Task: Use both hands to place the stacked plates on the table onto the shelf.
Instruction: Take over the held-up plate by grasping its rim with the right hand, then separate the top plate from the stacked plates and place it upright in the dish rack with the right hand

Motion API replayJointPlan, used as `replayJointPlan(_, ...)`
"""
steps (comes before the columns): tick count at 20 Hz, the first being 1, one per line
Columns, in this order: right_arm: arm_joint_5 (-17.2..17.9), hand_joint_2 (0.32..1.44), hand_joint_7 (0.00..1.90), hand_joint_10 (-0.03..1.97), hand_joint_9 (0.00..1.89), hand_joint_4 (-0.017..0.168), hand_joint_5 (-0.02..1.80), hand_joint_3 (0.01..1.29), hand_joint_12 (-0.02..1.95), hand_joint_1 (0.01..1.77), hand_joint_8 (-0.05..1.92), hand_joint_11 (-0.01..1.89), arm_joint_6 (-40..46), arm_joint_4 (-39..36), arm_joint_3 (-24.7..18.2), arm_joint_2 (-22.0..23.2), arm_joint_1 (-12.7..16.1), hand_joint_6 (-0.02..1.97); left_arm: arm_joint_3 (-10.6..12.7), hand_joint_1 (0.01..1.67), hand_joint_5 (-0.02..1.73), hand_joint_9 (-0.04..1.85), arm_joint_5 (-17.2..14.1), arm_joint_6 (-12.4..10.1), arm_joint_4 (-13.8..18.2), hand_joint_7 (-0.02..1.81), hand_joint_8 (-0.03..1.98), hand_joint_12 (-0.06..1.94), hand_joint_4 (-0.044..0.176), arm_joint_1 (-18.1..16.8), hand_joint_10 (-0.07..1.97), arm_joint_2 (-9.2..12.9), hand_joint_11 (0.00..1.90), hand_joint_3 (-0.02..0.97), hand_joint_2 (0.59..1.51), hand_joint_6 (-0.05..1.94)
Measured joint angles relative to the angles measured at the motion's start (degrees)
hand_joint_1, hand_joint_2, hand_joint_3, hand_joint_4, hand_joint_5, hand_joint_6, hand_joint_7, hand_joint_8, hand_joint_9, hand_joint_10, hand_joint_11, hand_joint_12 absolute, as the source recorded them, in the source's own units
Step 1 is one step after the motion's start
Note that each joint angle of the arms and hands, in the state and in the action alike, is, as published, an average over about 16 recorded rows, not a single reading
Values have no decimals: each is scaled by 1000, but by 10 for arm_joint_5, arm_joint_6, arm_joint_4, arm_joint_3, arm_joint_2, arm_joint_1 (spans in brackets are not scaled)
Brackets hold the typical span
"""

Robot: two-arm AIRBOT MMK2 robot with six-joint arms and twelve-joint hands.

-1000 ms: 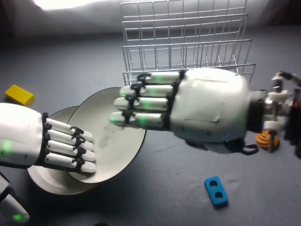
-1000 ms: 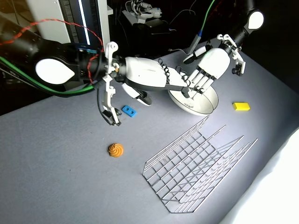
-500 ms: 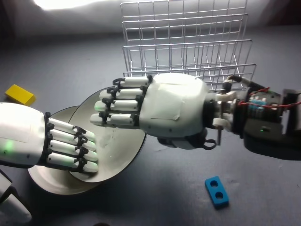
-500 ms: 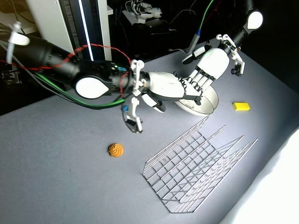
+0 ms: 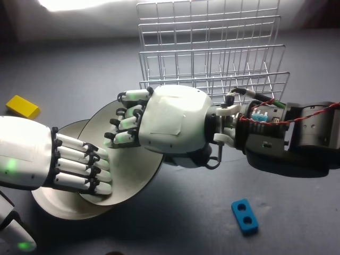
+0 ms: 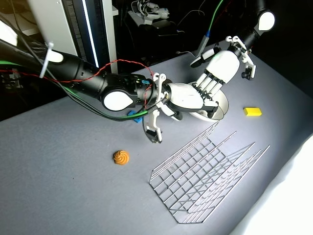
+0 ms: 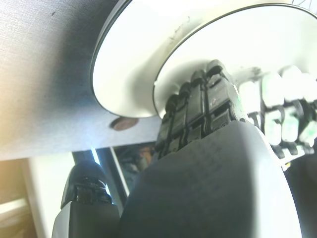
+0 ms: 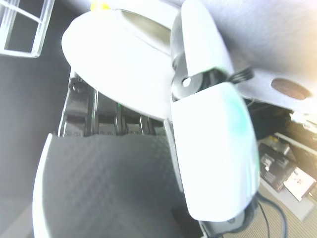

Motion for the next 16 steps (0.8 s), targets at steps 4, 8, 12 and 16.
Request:
replayJointPlan(4,11,1063,616,350,645,3,551,11,1287,1236,232,368,-1,-3,10,-11,1,426,0,16,0,16,0,0,1,5,17,-6,-6,-1,15,0,14,14,1112,-2)
replayJointPlan(8,22,1039,773,624,790,2,680,10,1293,1226,370,557,-3,-5,13,-15,3,657,0,16,0,15,-2,-1,2,8,18,-6,-6,-7,15,2,14,15,1110,6)
replayJointPlan(12,30,994,874,876,888,-1,761,11,1265,1233,525,722,-4,-6,14,-16,4,880,1,15,10,16,-9,-4,-1,21,21,-6,-5,-23,15,8,14,14,1109,14)
replayJointPlan(16,34,960,918,1110,921,-4,800,11,1260,1247,608,794,-4,-5,14,-17,5,945,6,16,27,20,-20,-9,-3,40,24,-6,-4,-43,15,17,14,14,1108,18)
